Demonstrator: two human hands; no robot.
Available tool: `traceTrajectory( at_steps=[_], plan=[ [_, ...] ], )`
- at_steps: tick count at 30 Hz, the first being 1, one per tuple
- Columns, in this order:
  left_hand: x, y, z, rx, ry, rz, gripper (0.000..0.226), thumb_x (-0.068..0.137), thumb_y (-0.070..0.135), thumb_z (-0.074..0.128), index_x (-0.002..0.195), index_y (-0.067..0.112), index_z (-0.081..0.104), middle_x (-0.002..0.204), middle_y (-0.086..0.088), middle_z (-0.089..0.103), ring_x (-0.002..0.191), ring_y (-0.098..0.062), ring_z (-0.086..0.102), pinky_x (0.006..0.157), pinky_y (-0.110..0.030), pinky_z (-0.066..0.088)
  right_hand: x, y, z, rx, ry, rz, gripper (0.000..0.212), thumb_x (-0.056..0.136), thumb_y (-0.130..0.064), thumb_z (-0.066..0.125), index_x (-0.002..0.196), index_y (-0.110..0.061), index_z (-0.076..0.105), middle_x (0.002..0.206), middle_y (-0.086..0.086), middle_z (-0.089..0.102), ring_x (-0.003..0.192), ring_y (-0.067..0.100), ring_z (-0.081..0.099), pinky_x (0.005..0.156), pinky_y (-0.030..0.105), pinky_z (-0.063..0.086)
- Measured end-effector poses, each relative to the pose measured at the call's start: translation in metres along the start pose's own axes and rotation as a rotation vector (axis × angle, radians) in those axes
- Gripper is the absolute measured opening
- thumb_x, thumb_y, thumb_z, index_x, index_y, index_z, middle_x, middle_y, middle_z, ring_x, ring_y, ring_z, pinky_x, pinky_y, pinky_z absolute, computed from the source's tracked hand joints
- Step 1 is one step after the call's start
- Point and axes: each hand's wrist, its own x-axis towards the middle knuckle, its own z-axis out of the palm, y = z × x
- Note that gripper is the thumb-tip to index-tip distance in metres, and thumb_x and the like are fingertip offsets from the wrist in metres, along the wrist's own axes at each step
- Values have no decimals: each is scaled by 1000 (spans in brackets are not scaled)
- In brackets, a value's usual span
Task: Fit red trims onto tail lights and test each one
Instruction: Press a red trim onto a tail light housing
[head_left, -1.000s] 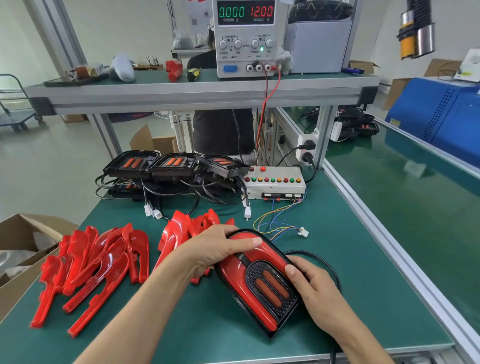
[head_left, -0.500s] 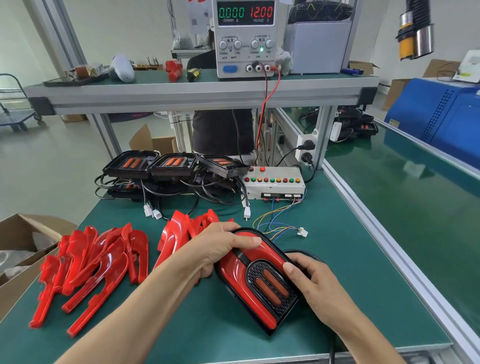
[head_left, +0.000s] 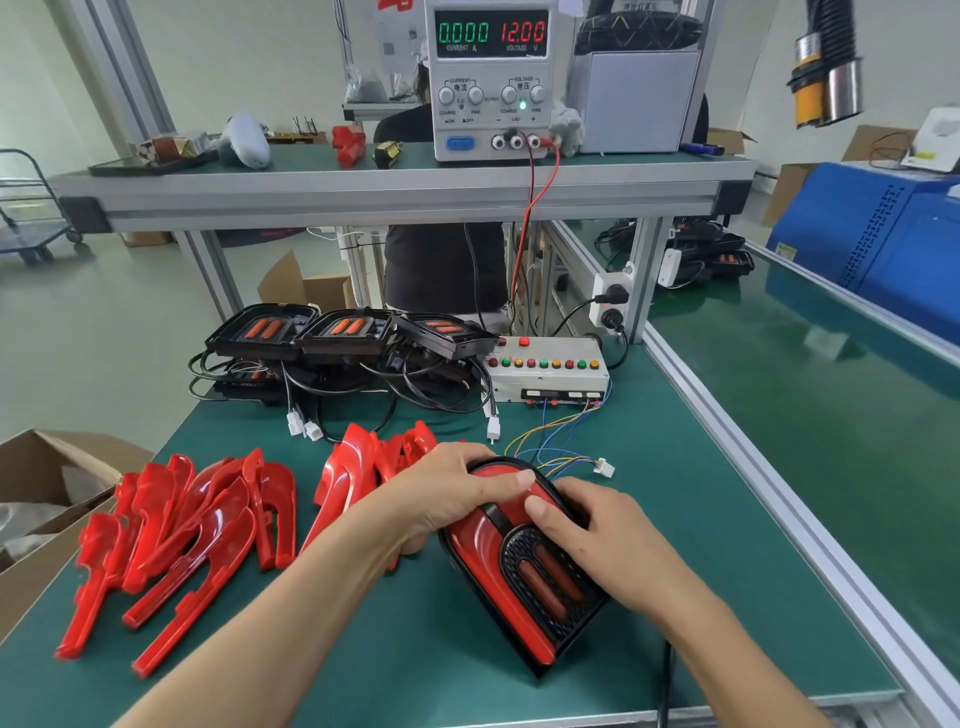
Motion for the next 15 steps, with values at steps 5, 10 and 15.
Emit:
traceTrajectory(
  at_steps=[5,10,15],
  plan=[
    [-7,-4,-11,-84,-138,-17,26,99,17,63,115,-2,66,106,-21,71,92,-29,66,93,-43,53,9,-7,5,99,-3,-30,59,81,-84,48,84,-28,64,79,-6,69,70,9,62,74,38,53],
    [-8,-4,-11,-90,-152,23,26,97,11,63,116,-7,64,103,-20,68,89,-26,65,81,-32,55,8,-3,5,275,-55,-18,53,83,-76,59,90,-24,70,86,1,73,72,7,64,78,46,54],
    [-7,0,-6,-125,-138,52,13,95,2,64,107,-1,69,100,-19,70,89,-27,65,84,-36,56,4,-5,1,295,-38,-16,54,81,-77,60,94,-25,72,86,0,73,75,7,65,79,44,54]
  ],
)
